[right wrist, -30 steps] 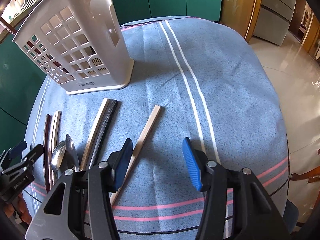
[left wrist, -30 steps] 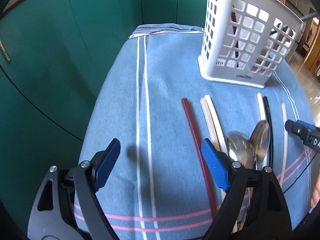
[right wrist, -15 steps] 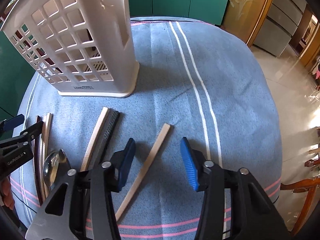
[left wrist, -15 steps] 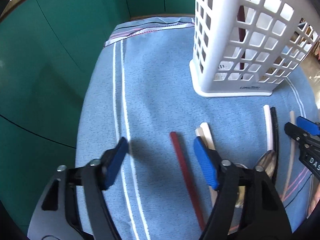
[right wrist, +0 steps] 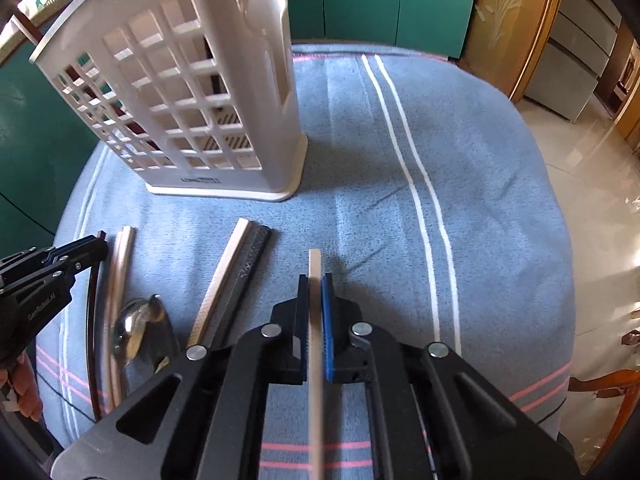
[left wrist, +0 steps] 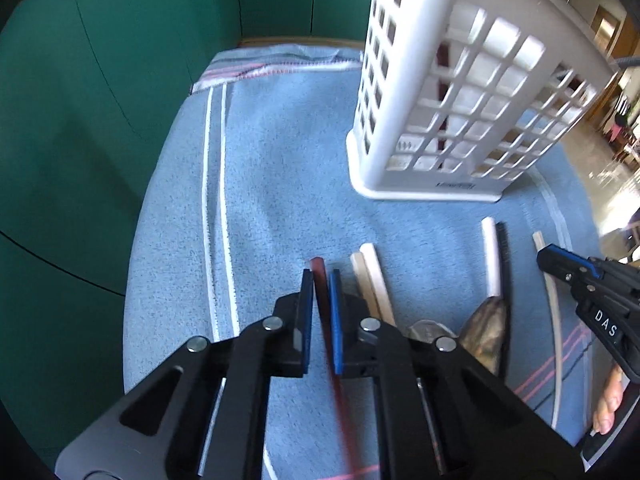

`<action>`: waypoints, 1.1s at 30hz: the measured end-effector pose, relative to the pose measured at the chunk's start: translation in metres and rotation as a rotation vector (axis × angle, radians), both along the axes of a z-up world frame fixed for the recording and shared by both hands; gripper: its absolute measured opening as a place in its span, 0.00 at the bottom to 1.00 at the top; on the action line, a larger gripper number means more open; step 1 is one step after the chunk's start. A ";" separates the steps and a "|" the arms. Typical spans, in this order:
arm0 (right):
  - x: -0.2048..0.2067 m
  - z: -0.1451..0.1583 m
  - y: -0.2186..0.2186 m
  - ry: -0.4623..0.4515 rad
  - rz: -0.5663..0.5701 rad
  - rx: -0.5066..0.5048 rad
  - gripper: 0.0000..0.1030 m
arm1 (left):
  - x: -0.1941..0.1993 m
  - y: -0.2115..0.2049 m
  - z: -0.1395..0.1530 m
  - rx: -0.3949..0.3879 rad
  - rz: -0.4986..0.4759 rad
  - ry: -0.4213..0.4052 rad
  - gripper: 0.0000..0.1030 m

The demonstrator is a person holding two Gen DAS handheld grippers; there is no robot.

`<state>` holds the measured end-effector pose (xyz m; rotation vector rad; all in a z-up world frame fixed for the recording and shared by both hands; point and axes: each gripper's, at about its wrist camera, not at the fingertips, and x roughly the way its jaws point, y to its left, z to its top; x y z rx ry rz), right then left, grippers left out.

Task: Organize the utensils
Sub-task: 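Lift both chopsticks, insert them into the white holder and open both tools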

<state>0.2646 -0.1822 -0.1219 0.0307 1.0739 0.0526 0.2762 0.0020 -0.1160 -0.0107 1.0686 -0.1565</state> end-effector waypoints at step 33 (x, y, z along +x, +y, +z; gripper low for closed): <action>-0.105 0.183 -0.026 -0.464 0.053 0.139 0.07 | -0.113 0.028 0.196 -0.184 -0.051 -0.512 0.06</action>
